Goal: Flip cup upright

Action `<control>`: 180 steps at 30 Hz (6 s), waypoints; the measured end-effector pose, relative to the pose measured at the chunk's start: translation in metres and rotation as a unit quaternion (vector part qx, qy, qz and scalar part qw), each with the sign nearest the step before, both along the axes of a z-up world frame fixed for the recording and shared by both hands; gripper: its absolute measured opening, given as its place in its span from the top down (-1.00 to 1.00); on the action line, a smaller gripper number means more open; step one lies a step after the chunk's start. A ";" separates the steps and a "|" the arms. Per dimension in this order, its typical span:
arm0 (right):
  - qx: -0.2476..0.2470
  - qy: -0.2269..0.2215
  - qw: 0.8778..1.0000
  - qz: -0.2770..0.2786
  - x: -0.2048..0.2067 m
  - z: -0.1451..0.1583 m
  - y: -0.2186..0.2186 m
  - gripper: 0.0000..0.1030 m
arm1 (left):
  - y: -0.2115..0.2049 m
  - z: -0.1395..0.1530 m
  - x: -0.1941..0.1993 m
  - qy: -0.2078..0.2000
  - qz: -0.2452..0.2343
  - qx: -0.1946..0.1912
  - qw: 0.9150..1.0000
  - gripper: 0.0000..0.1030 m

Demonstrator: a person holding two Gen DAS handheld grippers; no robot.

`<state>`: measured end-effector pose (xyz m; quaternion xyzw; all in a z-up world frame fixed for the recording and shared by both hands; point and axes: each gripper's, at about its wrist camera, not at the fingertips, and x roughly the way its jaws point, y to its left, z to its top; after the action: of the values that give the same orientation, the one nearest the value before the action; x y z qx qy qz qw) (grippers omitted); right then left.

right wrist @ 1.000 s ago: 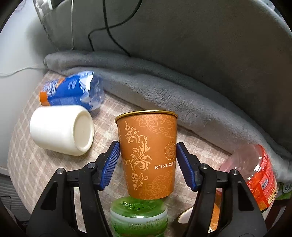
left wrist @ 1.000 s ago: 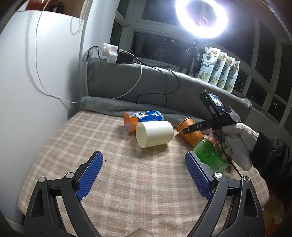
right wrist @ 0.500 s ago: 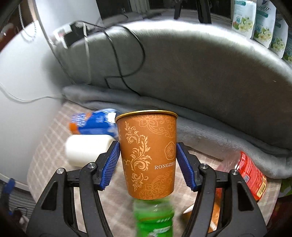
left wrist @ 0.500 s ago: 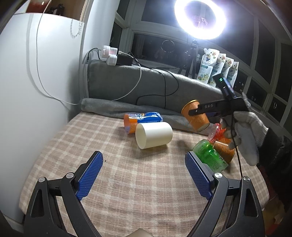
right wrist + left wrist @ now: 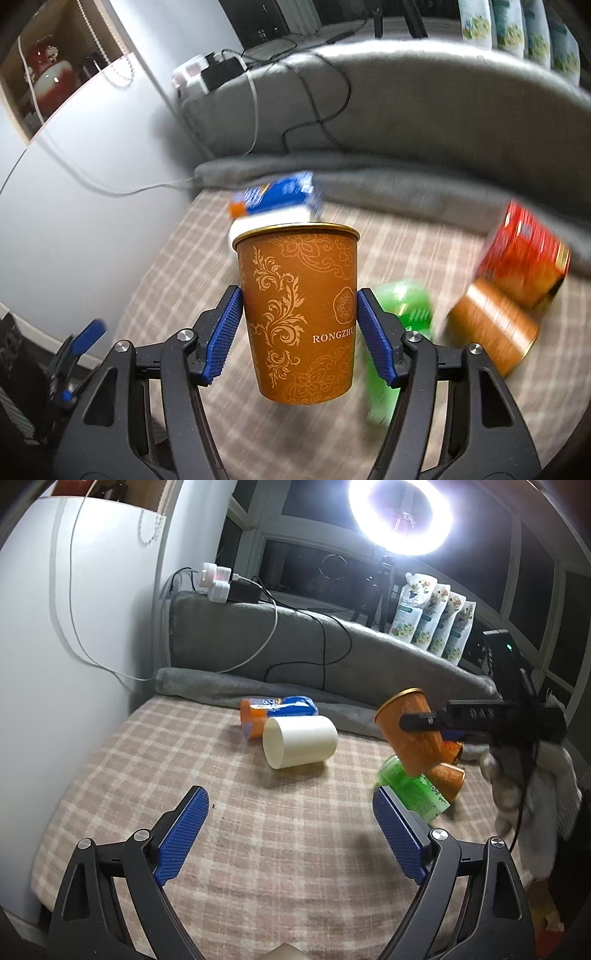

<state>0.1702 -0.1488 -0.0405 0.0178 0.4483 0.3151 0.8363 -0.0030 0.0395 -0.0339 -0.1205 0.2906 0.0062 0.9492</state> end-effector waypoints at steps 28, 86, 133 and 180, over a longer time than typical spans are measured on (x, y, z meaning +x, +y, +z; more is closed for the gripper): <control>0.022 0.131 0.991 -0.028 -0.049 -0.092 -0.004 -0.31 | -0.008 -0.027 0.004 0.069 -0.051 -0.071 0.994 -0.72; -0.025 -0.085 0.974 -0.209 -0.117 -0.032 -0.149 -0.57 | -0.039 -0.096 0.117 0.243 -0.149 -0.252 0.925 -0.41; -0.027 -0.083 0.972 -0.219 -0.119 -0.035 -0.155 -0.57 | -0.089 -0.054 0.083 0.090 -0.151 -0.043 0.983 -0.24; -0.026 -0.103 0.971 -0.212 -0.144 -0.026 -0.141 -0.57 | -0.109 -0.058 0.023 0.076 -0.188 0.008 0.979 -0.50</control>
<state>0.0260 -0.2897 -0.0668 0.0584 0.3536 0.1189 0.9260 0.0198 -0.0698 -0.0920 -0.0552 0.3791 -0.1613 0.9095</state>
